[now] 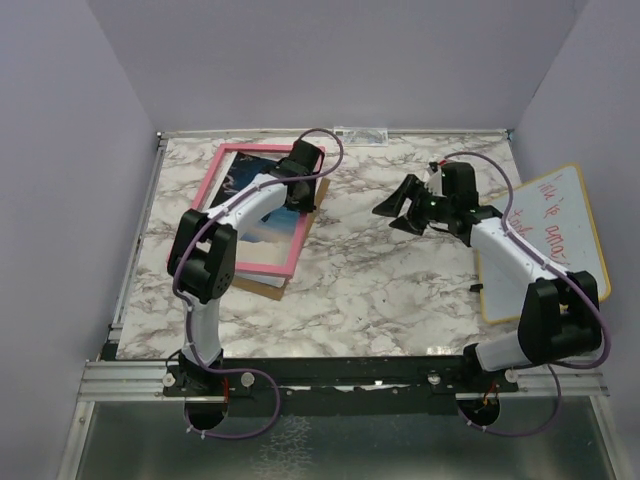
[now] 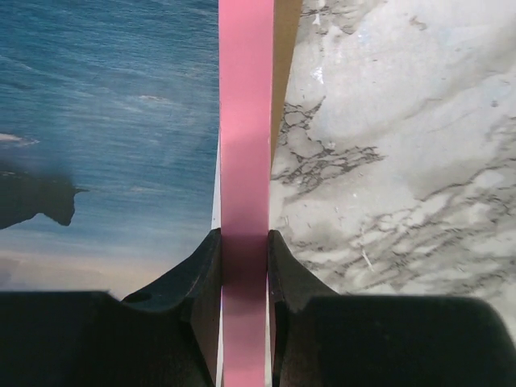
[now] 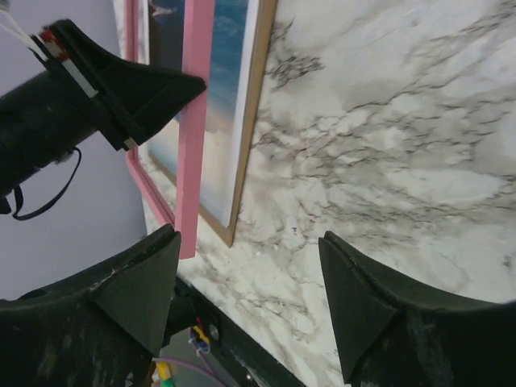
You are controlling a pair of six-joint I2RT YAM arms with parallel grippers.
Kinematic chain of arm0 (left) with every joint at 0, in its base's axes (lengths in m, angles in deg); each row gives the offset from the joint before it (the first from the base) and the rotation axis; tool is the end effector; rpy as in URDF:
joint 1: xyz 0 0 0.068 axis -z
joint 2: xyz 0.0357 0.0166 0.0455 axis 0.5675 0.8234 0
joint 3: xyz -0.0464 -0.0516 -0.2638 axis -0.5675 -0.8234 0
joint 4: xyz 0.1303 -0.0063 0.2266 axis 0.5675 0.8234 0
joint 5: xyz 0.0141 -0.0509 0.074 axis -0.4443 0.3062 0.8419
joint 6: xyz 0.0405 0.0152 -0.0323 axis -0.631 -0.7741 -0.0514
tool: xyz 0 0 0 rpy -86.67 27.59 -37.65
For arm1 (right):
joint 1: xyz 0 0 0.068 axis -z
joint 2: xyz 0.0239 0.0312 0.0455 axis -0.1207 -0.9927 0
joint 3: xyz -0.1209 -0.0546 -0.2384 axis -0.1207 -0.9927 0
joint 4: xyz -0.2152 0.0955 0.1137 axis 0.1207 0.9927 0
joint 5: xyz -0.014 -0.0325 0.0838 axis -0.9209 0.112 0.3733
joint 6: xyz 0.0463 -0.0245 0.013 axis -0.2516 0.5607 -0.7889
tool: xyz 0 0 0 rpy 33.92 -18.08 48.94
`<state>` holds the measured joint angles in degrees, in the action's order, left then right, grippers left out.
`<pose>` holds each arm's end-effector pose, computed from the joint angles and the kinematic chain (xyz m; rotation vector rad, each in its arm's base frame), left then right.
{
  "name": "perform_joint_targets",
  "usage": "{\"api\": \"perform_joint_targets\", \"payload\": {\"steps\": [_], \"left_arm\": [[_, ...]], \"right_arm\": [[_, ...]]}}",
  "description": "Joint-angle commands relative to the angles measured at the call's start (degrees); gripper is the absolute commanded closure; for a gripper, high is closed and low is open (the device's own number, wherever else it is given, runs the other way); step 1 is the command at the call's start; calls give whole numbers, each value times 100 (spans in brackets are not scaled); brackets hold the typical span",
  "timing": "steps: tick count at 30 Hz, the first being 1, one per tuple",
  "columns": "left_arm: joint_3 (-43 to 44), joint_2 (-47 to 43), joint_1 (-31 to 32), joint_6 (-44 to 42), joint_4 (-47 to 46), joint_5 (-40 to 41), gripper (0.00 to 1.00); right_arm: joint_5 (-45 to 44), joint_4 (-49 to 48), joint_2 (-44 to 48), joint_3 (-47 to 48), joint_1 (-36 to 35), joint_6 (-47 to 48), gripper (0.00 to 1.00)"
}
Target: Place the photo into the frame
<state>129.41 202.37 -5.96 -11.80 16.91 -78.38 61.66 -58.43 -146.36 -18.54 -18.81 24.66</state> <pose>0.3854 -0.2059 0.2224 0.1966 2.5626 -0.1727 0.3012 0.0815 0.2586 0.3394 2.3439 1.0805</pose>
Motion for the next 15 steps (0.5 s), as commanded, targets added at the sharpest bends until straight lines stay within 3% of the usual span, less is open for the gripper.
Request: {"api": "perform_joint_targets", "payload": {"steps": [1, 6, 15], "left_arm": [[283, -732, 29, 74, 350, -139, 100], [67, -1234, 29, 168, 395, -52, 100], [92, -1492, 4, 293, 417, 86, 100]], "right_arm": [[628, -1072, -338, -74, -480, -425, 21], [792, -2099, -1001, 199, -1139, -875, 13], [1168, -3629, -1883, 436, -1931, -1483, 12]]}}
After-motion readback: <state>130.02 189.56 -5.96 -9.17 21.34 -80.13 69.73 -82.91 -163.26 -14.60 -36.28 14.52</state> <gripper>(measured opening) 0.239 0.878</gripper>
